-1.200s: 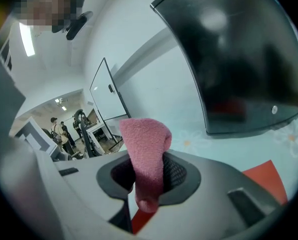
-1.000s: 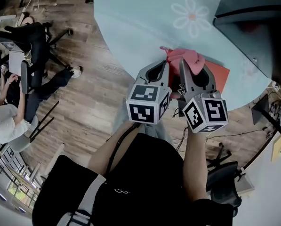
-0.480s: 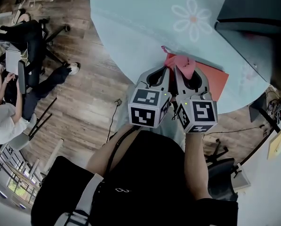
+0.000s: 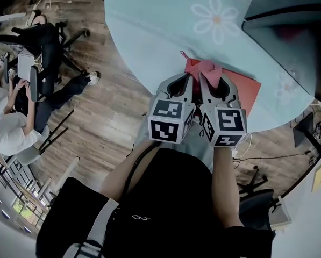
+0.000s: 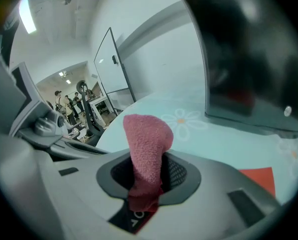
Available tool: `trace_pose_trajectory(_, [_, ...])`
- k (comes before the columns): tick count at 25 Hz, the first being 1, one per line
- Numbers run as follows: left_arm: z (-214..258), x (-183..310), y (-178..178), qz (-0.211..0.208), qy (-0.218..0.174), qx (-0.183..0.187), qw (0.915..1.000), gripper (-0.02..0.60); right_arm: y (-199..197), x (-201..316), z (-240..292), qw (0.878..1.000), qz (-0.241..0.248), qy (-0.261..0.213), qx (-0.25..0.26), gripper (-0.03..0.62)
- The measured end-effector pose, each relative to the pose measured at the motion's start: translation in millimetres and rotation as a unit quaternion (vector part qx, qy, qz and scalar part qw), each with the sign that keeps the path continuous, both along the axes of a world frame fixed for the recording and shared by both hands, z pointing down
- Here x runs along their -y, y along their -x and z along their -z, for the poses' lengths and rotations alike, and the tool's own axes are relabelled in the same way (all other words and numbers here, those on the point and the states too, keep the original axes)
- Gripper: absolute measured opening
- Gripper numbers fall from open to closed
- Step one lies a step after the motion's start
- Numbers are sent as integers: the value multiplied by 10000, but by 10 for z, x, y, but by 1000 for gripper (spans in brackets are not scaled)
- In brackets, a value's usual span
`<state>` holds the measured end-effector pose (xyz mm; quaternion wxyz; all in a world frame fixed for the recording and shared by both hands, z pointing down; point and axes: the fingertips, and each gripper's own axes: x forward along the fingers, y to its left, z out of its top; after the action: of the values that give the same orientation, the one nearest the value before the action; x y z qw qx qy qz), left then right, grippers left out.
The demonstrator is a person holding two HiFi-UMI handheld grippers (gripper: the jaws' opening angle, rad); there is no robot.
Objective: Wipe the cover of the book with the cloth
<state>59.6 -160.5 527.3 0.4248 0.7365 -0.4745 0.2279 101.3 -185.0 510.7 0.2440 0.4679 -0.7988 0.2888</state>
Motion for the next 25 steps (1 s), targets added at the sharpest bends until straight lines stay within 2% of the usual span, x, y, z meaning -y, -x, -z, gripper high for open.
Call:
trace_pose_trajectory(5, [-5,-99,-187,-82,89,70,9999,9,-186,-78,-10,9994,39,-121,-330,98])
trace_pose_trajectory(13, [-35,-128,-482,-314,169,149,9993,9,-495,-111,-37,9987,-32,-243,-444,98])
trace_pose_trajectory(19, [-6,-180,-689,-252,498,-62,9984,9,-705,-152,-42,9984,-129,-210,-518,98])
trace_pose_trajectory(25, [9,-213,-1027,-508,508,-154,9973,9,-1058,-179,-48,9975,-363,-194,-571,101])
